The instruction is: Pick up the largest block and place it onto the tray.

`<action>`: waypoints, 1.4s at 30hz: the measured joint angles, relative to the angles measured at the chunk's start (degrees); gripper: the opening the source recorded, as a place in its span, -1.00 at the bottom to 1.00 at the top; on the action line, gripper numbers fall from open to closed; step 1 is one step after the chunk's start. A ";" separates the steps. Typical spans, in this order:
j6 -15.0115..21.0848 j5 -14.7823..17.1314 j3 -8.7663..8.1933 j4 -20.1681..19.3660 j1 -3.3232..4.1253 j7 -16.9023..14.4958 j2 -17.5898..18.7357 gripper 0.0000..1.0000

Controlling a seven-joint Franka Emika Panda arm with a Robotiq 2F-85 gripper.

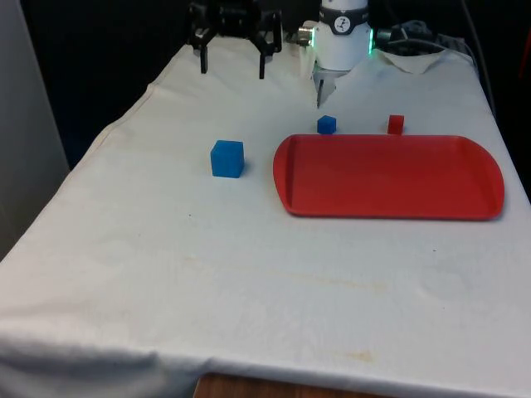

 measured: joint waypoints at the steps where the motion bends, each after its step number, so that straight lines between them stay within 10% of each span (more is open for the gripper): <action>1: 0.69 0.06 -0.34 -0.11 0.00 -0.06 0.52 1.00; 42: 9.34 9.45 -0.57 -3.38 -0.17 -4.93 9.45 1.00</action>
